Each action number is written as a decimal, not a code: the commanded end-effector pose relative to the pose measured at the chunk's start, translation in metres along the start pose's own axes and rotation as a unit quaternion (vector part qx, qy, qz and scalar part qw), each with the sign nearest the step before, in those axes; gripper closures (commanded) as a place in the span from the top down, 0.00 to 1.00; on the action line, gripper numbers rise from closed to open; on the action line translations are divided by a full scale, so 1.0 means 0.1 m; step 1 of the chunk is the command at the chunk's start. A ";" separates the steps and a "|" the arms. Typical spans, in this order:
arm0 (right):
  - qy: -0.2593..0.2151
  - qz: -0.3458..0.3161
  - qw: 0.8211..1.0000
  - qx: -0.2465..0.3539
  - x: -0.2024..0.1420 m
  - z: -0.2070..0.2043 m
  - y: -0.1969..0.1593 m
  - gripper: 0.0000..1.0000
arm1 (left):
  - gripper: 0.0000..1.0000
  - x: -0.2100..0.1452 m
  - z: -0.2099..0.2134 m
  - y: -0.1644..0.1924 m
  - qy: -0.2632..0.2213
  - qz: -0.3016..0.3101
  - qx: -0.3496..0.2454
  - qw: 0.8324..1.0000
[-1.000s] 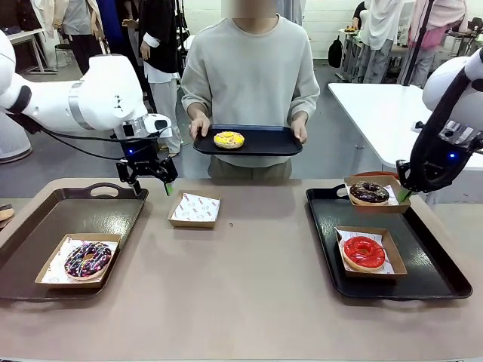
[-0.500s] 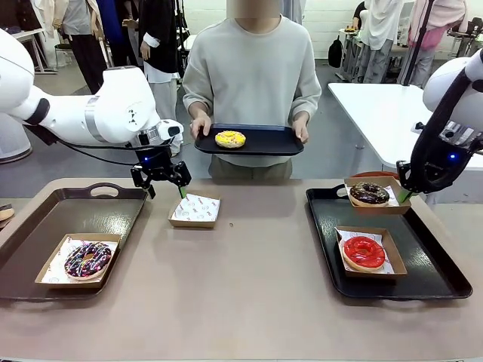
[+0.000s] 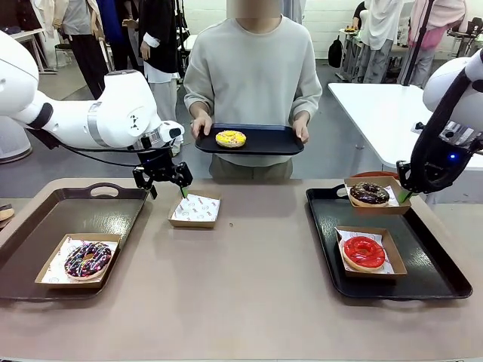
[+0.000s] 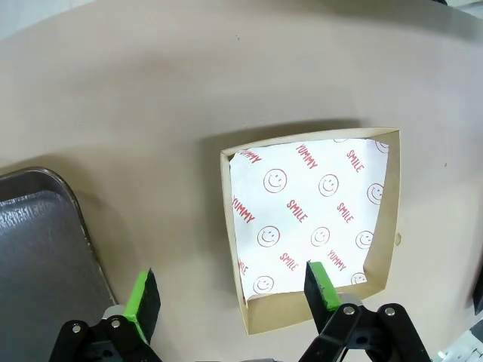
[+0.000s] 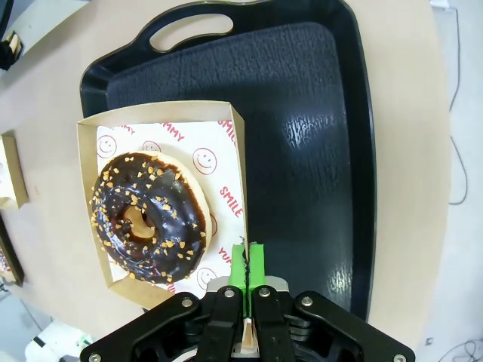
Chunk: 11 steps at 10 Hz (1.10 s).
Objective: Individually package the donuts and arrange them on the tray.
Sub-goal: Place the picked Paper togo box on the Handle tray while simultaneously picking up another Paper togo box from the table with the other hand.
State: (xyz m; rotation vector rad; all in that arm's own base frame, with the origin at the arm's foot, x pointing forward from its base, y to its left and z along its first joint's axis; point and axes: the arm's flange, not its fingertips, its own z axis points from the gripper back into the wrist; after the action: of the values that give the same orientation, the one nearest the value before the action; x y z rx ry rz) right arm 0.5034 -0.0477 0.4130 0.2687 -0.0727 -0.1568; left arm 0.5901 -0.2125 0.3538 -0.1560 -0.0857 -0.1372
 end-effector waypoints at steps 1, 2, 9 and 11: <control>-0.002 0.006 1.000 0.000 -0.04 0.00 -0.02 0.01 | 1.00 0.00 0.01 -0.01 0.005 -0.002 0.001 1.000; -0.002 0.006 1.000 0.000 -0.04 0.00 -0.02 0.01 | 1.00 0.00 0.01 -0.01 0.005 -0.002 0.001 1.000; 0.026 0.023 0.999 -0.018 0.03 0.03 0.08 0.01 | 1.00 0.04 0.05 -0.11 0.010 0.013 0.010 1.000; 0.031 0.020 0.999 -0.036 0.08 0.04 0.10 0.01 | 1.00 0.02 0.12 -0.33 0.003 0.024 0.066 0.998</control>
State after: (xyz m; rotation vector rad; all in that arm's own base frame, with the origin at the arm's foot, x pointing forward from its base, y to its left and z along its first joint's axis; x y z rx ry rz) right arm 0.5046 -0.0386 0.4169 0.2339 -0.0304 -0.1058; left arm 0.5873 -0.2294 0.3638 -0.1153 -0.0865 -0.1238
